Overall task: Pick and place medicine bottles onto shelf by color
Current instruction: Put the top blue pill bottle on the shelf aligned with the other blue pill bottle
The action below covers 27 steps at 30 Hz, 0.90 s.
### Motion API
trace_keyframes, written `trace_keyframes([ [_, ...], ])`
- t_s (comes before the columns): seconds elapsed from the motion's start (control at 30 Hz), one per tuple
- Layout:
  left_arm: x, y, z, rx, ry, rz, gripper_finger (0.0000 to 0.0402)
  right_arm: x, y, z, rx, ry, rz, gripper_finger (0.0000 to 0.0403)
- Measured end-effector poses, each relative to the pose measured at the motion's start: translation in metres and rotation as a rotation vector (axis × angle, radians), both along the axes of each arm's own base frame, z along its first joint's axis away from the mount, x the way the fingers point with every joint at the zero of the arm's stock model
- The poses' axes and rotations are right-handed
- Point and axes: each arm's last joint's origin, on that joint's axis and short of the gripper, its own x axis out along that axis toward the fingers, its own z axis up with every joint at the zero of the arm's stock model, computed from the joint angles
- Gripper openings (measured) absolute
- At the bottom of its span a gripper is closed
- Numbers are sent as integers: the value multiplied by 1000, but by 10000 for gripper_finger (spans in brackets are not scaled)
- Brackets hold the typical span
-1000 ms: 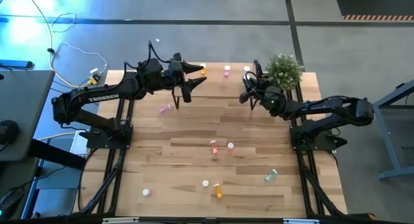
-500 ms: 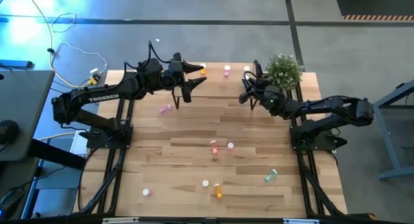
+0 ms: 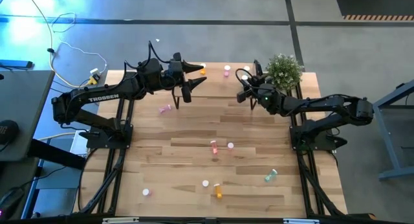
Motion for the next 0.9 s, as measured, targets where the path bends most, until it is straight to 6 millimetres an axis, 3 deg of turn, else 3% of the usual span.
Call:
trace_keyframes([
  [0.4, 0, 0, 0, 0, 0, 0, 215, 0, 0, 0, 13, -7, 15, 85],
  [0.7, 0, 0, 0, 0, 0, 0, 215, -1, 0, -1, 10, -1, -8, 146],
  [0.9, 0, 0, 0, -1, 0, -1, 215, -1, 0, -1, 9, 2, -8, 153],
])
